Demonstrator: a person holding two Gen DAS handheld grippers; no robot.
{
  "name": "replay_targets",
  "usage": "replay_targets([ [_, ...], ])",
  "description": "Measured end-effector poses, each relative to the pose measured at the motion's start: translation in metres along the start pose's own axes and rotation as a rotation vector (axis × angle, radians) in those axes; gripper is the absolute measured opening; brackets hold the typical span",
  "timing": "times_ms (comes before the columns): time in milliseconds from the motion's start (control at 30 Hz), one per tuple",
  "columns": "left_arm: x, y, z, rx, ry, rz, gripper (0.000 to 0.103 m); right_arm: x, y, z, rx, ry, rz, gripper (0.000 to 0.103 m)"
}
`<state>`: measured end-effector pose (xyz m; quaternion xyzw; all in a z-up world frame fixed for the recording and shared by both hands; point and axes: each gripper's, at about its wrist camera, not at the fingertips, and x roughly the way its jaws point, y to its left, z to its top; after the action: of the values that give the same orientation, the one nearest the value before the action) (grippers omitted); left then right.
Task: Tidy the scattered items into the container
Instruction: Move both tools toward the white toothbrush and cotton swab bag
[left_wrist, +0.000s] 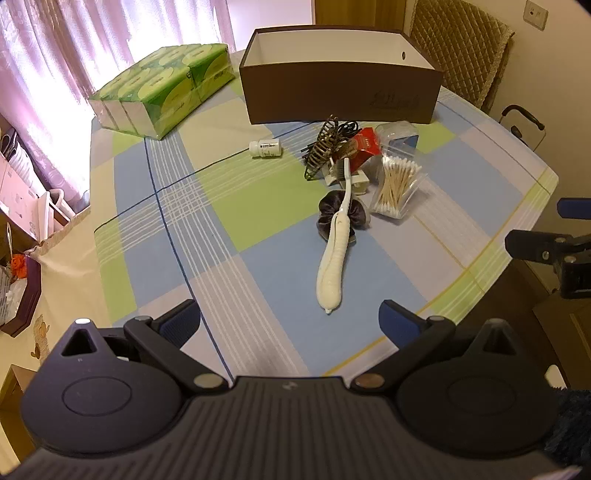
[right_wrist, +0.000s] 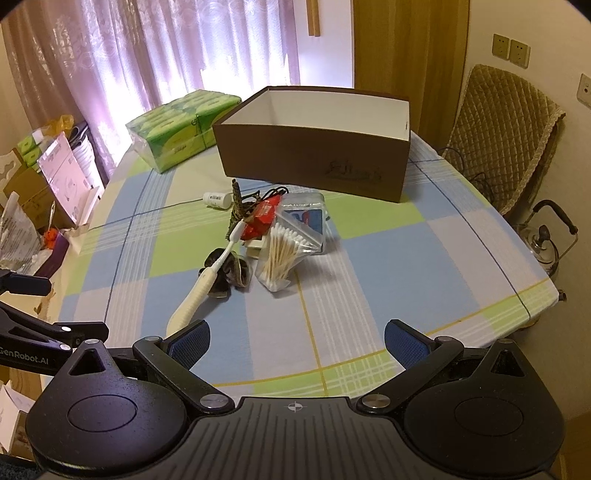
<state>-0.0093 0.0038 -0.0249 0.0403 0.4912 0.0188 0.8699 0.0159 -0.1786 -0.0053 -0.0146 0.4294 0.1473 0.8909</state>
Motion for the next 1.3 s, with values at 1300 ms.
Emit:
replay_targets([
  [1300, 0.024, -0.006, 0.012, 0.012, -0.001, -0.056, 0.102, 0.019, -0.019, 0.008, 0.017, -0.018, 0.049, 0.103],
])
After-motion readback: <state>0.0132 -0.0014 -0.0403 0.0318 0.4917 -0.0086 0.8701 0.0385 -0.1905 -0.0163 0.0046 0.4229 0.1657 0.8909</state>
